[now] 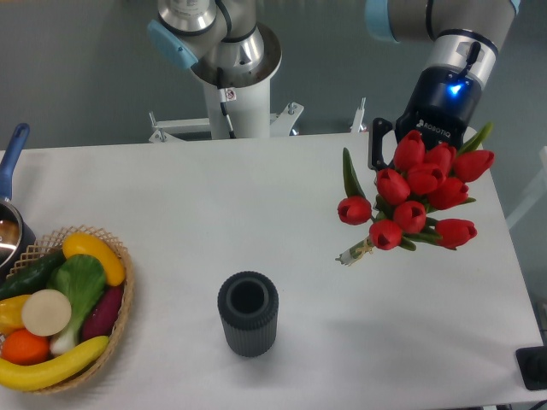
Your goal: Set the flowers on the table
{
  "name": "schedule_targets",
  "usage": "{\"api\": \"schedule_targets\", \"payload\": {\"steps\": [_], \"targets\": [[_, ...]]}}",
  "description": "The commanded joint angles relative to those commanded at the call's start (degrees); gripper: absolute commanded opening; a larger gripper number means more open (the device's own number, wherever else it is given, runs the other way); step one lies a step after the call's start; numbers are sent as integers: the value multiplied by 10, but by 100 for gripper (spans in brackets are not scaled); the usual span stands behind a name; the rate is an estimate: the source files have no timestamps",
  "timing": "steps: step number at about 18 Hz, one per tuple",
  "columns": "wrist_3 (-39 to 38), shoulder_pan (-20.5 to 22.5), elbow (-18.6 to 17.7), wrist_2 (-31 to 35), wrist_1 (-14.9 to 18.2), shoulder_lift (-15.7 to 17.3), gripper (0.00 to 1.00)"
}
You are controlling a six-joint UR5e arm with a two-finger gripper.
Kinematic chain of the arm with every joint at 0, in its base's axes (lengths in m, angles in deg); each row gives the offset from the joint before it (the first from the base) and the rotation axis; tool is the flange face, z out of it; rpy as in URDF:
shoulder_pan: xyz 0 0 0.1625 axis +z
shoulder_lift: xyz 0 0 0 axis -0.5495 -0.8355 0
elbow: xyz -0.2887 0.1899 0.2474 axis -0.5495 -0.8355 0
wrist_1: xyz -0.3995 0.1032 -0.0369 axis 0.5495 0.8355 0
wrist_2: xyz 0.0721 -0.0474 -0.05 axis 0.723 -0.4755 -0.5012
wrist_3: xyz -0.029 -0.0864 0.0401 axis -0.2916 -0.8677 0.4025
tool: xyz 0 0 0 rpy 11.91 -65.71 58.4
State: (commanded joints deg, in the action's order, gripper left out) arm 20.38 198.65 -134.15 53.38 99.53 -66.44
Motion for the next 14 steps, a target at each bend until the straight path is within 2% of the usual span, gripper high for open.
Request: {"api": "schedule_targets", "payload": {"steps": [11, 14], "targets": [[1, 1, 0, 8, 1, 6, 47], [14, -4, -3, 50, 1, 14, 47]]}}
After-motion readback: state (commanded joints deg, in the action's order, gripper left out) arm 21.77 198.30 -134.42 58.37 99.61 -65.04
